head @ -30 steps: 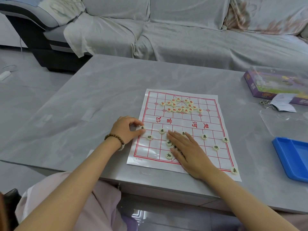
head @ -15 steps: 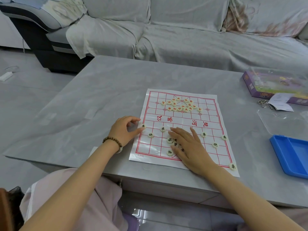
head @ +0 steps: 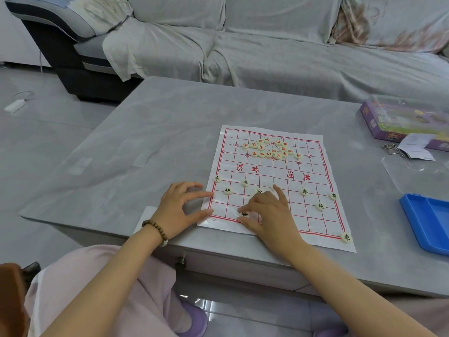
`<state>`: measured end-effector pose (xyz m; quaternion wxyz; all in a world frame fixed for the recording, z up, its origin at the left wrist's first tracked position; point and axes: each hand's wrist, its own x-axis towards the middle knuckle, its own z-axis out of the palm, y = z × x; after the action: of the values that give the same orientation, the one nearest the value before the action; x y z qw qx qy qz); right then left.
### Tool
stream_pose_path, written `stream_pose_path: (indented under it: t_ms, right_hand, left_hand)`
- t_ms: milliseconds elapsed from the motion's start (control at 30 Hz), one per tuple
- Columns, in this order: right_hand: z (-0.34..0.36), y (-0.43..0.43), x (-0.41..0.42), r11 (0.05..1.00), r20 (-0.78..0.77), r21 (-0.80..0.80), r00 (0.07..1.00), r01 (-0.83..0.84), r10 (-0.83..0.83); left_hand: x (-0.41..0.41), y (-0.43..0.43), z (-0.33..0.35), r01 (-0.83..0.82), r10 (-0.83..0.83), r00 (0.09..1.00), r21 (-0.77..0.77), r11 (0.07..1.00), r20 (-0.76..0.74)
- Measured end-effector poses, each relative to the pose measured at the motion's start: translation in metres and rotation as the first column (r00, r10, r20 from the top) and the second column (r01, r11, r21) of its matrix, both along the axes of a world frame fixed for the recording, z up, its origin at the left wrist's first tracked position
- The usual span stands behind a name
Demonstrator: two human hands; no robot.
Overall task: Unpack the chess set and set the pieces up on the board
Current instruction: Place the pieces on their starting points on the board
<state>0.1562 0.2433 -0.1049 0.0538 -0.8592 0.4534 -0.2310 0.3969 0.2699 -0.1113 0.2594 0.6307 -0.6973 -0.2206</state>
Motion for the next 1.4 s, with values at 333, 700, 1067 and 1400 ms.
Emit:
stream_pose_path:
  t_ms: [333,700,1067,1400]
  right_hand:
    - [0.001,0.007,0.024,0.996,0.154,0.079,0.987,0.04,-0.052]
    - [0.005,0.009,0.055,0.966,0.238,0.238,0.971,-0.096,0.038]
    - [0.005,0.008,0.055,0.94,0.258,0.308,0.964,-0.146,0.065]
    - [0.004,0.007,0.06,0.949,0.204,0.304,0.979,-0.085,0.022]
  left_hand:
    - [0.009,0.01,0.001,0.041,-0.055,0.983,0.083,0.996,0.173]
    - [0.011,0.012,-0.002,0.039,-0.052,0.985,0.081,0.996,0.167]
    - [0.009,0.012,0.0,0.04,-0.053,0.987,0.088,0.995,0.153]
    - [0.008,0.013,0.003,0.026,-0.037,0.988,0.076,0.997,0.148]
